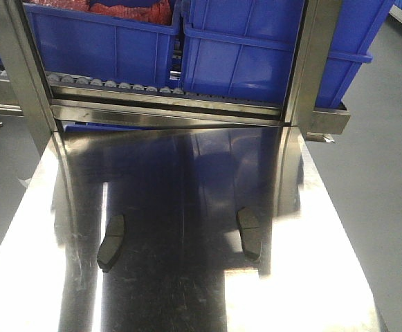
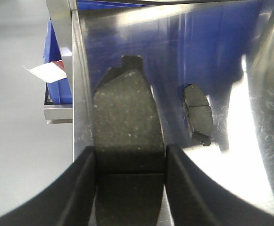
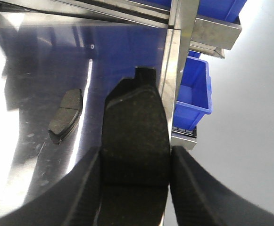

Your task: Move and align brake pads A on conveyor

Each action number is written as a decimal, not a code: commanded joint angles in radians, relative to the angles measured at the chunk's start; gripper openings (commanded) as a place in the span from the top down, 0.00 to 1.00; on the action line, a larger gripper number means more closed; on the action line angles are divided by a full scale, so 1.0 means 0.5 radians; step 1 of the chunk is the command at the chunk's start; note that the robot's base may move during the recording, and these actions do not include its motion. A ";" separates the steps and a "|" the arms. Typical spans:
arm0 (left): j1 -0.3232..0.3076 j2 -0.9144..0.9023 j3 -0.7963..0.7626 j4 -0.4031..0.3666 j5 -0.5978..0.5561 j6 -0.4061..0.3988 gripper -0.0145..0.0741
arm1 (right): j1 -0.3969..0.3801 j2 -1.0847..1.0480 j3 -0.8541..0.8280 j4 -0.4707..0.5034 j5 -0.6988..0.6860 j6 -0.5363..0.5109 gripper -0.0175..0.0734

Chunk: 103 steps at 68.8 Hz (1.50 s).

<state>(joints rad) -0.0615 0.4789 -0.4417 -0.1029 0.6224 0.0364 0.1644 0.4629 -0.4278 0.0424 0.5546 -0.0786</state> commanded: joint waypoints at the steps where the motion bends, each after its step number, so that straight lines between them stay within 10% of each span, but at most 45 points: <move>1: -0.002 0.006 -0.057 -0.027 -0.180 -0.007 0.84 | -0.004 0.005 -0.064 0.002 -0.187 -0.005 0.81; 103: -0.002 0.006 -0.057 -0.027 -0.180 -0.007 0.84 | -0.004 0.005 -0.064 0.004 -0.172 -0.006 0.81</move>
<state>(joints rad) -0.0615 0.4789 -0.4417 -0.1040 0.6224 0.0364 0.1644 0.4629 -0.4278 0.0424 0.5546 -0.0779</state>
